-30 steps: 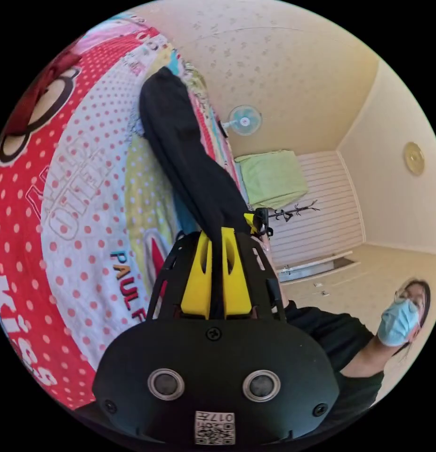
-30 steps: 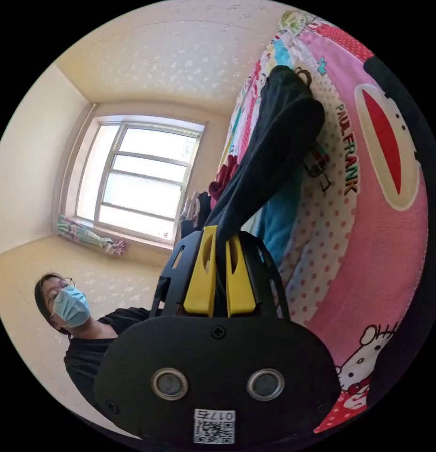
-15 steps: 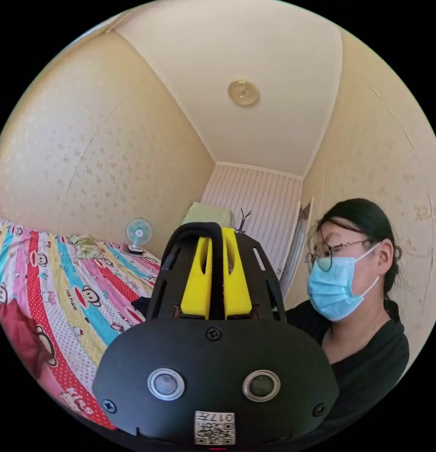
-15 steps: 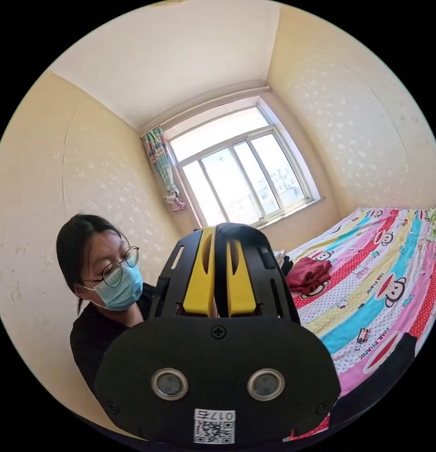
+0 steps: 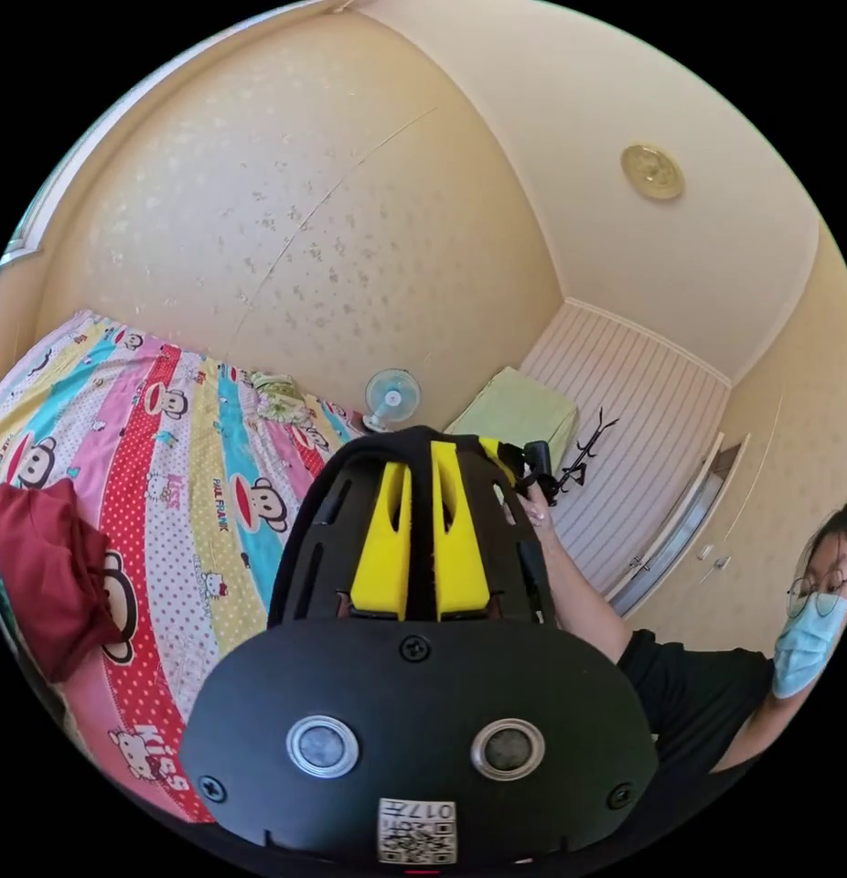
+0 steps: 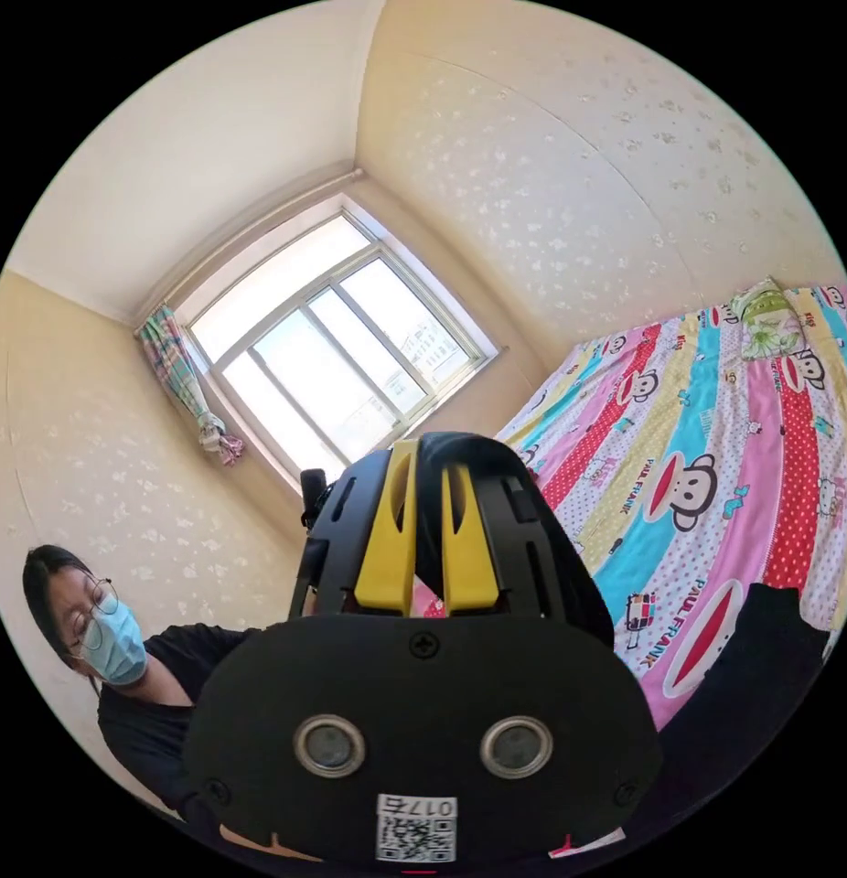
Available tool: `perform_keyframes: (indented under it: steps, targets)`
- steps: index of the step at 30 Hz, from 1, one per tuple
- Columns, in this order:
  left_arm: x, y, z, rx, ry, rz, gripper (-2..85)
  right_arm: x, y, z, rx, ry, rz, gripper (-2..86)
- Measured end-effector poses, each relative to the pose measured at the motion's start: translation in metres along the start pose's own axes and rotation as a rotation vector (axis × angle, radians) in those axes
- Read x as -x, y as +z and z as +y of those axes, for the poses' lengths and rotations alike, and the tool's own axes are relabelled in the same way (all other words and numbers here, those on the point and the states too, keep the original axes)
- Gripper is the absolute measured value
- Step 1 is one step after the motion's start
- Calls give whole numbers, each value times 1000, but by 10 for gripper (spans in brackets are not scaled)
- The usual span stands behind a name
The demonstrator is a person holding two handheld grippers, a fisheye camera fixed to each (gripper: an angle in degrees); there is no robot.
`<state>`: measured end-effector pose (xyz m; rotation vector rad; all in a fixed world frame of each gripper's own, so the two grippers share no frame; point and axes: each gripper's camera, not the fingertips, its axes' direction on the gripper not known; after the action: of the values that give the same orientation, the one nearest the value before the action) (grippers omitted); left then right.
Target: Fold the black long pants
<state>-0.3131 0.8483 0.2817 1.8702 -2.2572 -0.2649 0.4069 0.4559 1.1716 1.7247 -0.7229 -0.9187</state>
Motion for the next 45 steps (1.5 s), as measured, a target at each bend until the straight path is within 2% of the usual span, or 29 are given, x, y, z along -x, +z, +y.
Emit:
perform_keyframes:
  steps: [5, 9, 11, 14, 16, 18, 20, 22, 24, 27, 32, 34, 37, 38, 41, 45]
  targets:
    - [39, 47, 123, 254, -75, -46, 56, -63, 18, 136, 156, 41, 102, 26]
    - [55, 70, 243, 549, -187, -92, 124, -123, 30, 300, 363, 241, 147, 85]
    - [60, 64, 271, 587, -245, -58, 152, -136, 29, 354, 391, 320, 158, 111]
    - [72, 36, 269, 502, -333, 4, 164, -139, -6, 385, 214, 426, 90, 132]
    - [87, 12, 244, 346, -386, 36, 171, -134, -35, 375, 62, 421, 141, 147]
    - [100, 10, 226, 280, -400, 35, 179, -140, -42, 361, 2, 400, 210, 169]
    - [115, 26, 212, 311, -416, 1, 203, -164, -30, 348, 12, 443, 225, 187]
    - [136, 67, 213, 451, -443, -59, 237, -208, 10, 346, 70, 518, 194, 191]
    - [146, 99, 231, 569, -487, -35, 241, -230, 51, 357, 141, 560, 133, 187]
    - [127, 98, 254, 494, -417, -180, 207, -217, 82, 383, 114, 545, 135, 158]
    - [98, 75, 284, 440, -450, -196, 137, -187, 107, 417, 189, 555, 53, 98]
    - [90, 49, 289, 425, -480, -97, 107, -167, 103, 441, 144, 582, -93, 86]
    - [76, 7, 289, 364, -520, 62, 90, -122, 96, 461, 65, 575, -222, 88]
    - [71, 0, 287, 350, -516, 64, 90, -110, 97, 459, 57, 554, -235, 90]
    - [51, -39, 264, 246, -466, 34, 94, -56, 117, 423, 75, 384, -248, 98]
    - [61, -91, 204, 60, -367, -28, 96, -18, 193, 323, 161, 172, -303, 95]
